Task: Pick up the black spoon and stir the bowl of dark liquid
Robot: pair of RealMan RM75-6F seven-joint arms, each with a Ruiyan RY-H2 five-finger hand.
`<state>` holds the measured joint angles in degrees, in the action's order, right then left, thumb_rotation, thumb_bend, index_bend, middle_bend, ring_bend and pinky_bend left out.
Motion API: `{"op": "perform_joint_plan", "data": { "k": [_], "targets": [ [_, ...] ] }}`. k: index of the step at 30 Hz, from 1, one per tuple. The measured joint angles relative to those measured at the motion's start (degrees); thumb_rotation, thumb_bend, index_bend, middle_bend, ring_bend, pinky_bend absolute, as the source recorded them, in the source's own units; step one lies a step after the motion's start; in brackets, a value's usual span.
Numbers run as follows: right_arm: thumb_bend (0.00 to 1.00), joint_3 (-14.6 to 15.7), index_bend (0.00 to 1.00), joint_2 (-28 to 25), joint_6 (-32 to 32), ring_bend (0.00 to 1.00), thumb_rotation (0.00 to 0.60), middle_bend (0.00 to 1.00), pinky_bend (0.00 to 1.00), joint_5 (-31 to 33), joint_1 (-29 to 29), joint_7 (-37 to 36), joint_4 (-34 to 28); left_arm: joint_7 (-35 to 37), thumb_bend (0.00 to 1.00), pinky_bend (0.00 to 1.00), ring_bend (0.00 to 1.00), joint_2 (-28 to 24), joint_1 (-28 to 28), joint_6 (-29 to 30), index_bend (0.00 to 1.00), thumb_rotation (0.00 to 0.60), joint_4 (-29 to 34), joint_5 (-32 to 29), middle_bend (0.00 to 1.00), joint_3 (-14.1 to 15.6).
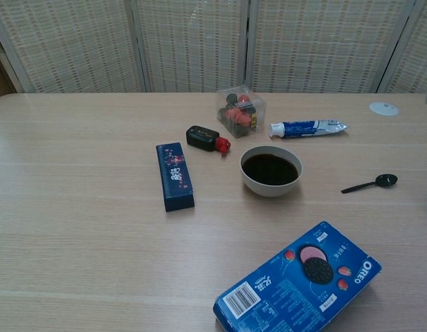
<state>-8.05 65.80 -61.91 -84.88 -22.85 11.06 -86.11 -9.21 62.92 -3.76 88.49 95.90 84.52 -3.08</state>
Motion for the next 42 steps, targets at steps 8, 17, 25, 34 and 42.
{"op": "perform_joint_plan", "data": {
  "k": [8,17,25,34,42],
  "targets": [
    [0.34,-0.15,0.42,5.02,7.24,1.0,0.6,1.0,1.0,3.81,-5.14,0.67,5.31,0.45,0.26,0.0,0.0,-0.27,0.35,0.34,0.0,0.6,0.44,0.58,0.0,0.26],
    [0.34,0.64,0.44,10.74,13.44,1.0,0.6,1.0,1.0,6.13,-9.46,2.47,10.71,1.3,0.26,0.0,0.0,-0.14,0.5,0.55,0.0,0.6,0.22,1.07,0.0,0.34],
    [0.34,1.55,0.44,15.95,16.42,1.0,0.6,1.0,1.0,7.41,-12.24,3.02,16.57,1.66,0.26,0.0,0.0,-0.15,1.12,1.09,0.0,0.6,-0.18,0.99,0.0,0.39],
    [0.3,2.69,0.47,20.44,18.8,1.0,0.6,1.0,1.0,7.64,-14.41,1.3,22.25,2.26,0.26,0.0,0.0,-0.18,1.4,1.16,0.0,0.6,-0.23,1.14,0.0,0.49],
    [0.29,3.46,0.48,23.12,20.1,1.0,0.6,1.0,1.0,7.7,-15.7,0.02,26.01,2.58,0.26,0.0,0.0,-0.11,1.64,1.28,0.0,0.6,-0.53,1.1,0.0,0.47]
  ]
}}
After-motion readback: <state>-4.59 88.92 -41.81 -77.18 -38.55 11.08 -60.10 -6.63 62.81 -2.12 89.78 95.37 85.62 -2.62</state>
